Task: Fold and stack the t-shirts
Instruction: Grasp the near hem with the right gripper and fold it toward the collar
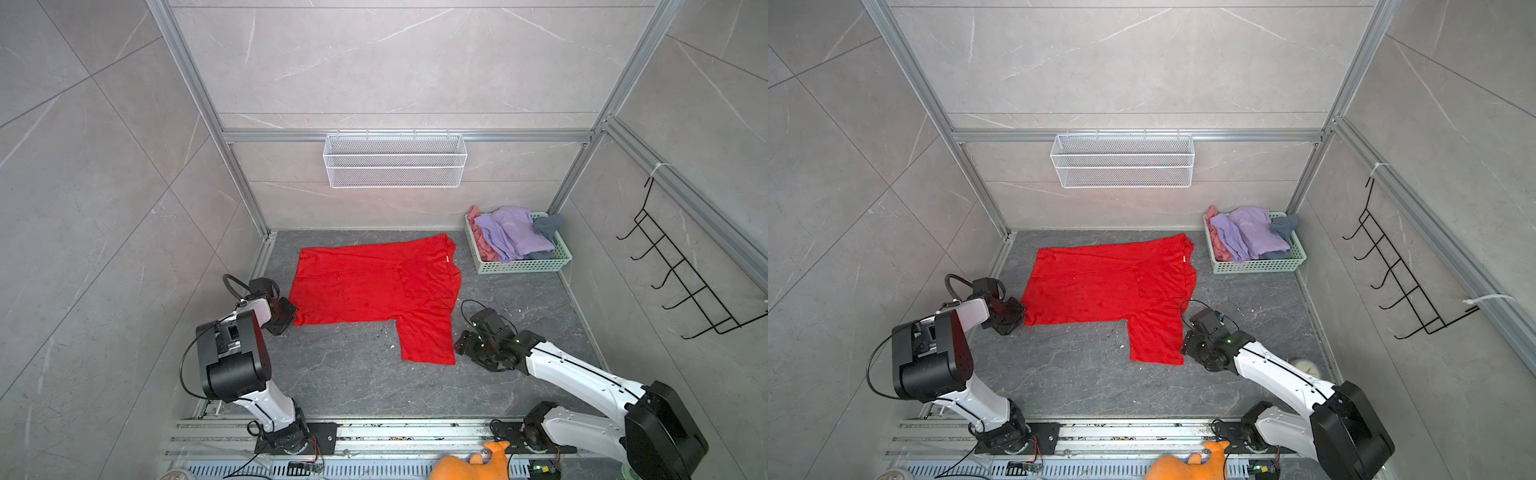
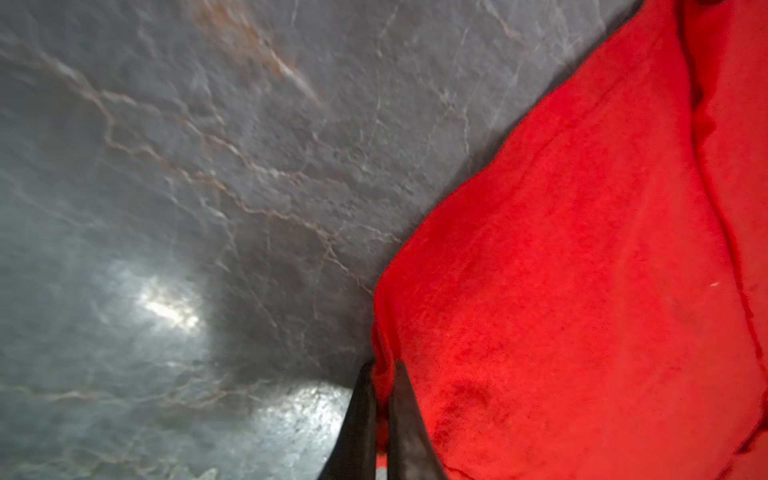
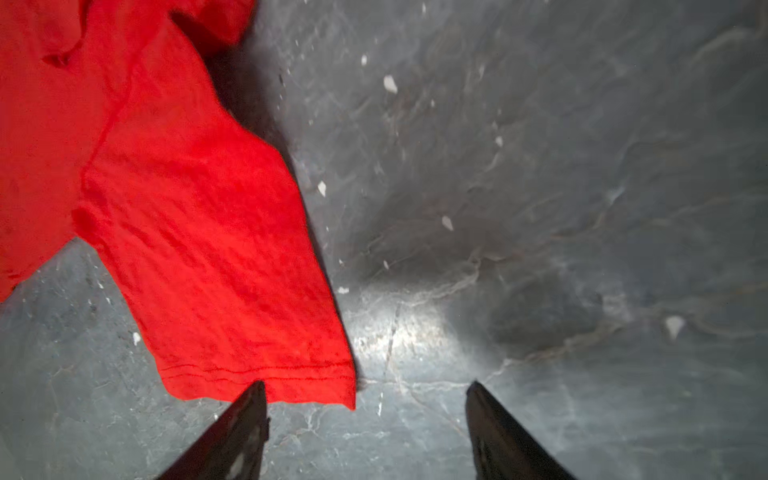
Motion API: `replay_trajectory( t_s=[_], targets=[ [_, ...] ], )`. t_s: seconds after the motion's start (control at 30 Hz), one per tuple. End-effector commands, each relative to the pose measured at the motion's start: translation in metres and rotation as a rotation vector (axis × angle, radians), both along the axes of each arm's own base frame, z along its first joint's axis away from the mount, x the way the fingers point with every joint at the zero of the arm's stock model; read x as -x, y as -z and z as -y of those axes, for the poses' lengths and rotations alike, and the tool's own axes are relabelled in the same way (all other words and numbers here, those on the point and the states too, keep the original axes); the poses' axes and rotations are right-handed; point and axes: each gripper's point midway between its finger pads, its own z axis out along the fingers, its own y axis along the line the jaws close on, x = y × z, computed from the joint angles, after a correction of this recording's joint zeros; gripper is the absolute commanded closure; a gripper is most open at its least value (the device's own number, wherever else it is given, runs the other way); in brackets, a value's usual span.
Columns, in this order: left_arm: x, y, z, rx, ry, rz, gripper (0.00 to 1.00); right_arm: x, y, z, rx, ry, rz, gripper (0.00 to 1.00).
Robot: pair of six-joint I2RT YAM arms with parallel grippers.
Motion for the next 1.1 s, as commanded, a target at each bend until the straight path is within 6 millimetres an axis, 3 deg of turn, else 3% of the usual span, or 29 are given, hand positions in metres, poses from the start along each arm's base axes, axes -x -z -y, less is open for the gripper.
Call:
replay_trajectory(
  t_s=[0.0, 0.27, 0.67, 0.87, 1.0, 1.07],
  targets=[
    [-0.001, -0.012, 0.011, 0.051, 0.011, 0.052, 0.97, 0.020, 0.019, 0.002, 0.066, 0.015, -0.088, 0.25],
    [-0.004, -0.027, 0.017, 0.074, 0.014, 0.139, 1.00, 0.030, 0.025, -0.011, 0.270, -0.056, -0.103, 0.27],
    [-0.006, -0.035, 0.027, 0.118, 0.031, 0.201, 1.00, 0.009, 0.036, -0.035, 0.206, -0.024, -0.026, 0.38],
    [-0.004, -0.034, 0.029, 0.127, 0.033, 0.208, 1.00, 0.004, 0.043, -0.046, 0.204, -0.021, -0.061, 0.70],
    [-0.002, -0.039, 0.030, 0.123, 0.030, 0.222, 1.00, 0.003, 0.035, -0.046, 0.210, -0.021, -0.053, 0.93],
    [0.001, -0.042, 0.030, 0.121, 0.024, 0.223, 1.00, 0.001, 0.027, -0.045, 0.201, -0.013, -0.030, 1.00]
  ],
)
